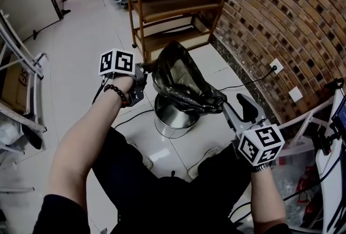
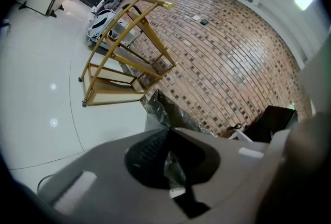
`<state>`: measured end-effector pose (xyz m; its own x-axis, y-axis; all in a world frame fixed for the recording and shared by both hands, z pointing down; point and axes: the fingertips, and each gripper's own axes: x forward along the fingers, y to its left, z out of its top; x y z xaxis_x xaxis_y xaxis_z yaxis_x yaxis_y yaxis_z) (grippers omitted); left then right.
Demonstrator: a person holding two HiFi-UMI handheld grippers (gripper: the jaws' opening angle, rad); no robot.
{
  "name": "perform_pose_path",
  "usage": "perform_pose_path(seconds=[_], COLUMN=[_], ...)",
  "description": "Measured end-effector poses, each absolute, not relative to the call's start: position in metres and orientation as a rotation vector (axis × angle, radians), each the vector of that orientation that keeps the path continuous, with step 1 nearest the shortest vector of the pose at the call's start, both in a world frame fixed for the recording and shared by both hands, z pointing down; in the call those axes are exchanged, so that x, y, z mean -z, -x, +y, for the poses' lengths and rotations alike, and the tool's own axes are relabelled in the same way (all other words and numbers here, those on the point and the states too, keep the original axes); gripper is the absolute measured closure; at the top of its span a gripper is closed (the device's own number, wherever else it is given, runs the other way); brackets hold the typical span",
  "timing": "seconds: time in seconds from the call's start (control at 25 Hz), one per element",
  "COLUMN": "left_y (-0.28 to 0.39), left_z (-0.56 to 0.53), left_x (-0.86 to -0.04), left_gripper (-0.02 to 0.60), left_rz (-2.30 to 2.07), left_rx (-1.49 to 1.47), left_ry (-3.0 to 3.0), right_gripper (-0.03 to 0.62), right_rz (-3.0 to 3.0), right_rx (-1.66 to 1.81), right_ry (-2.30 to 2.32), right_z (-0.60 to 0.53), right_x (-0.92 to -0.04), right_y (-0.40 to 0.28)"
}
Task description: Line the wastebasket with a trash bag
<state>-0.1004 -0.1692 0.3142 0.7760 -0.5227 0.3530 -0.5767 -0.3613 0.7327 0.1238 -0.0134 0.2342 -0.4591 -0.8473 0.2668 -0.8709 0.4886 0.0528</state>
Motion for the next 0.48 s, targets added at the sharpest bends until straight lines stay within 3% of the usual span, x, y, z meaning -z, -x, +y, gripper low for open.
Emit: perform_pose_path(seconds=[0.24, 0.36, 0.48], left_y=[0.093, 0.093, 0.098], left_z=[-0.144, -0.133, -0.121], left_x=[-0.296, -0.295, -0.302], left_gripper=[0.578, 0.578, 0.578], left_rz=[-0.765, -0.762, -0.764], left_rx=[-0.067, -0.07, -0.079], left_ry=[-2.094, -2.114, -2.111], right_gripper=[0.368, 0.29, 0.267], right_rz=[-2.408, -2.129, -1.901], right_rx=[0.032, 0.038, -0.078], right_ry=[-1.403, -1.162, -1.026], right_z=[-0.068, -0.104, -0.122], right_x=[-0.162, -0.229, -0.311], right_y=[-0.088, -0.067, -0.087])
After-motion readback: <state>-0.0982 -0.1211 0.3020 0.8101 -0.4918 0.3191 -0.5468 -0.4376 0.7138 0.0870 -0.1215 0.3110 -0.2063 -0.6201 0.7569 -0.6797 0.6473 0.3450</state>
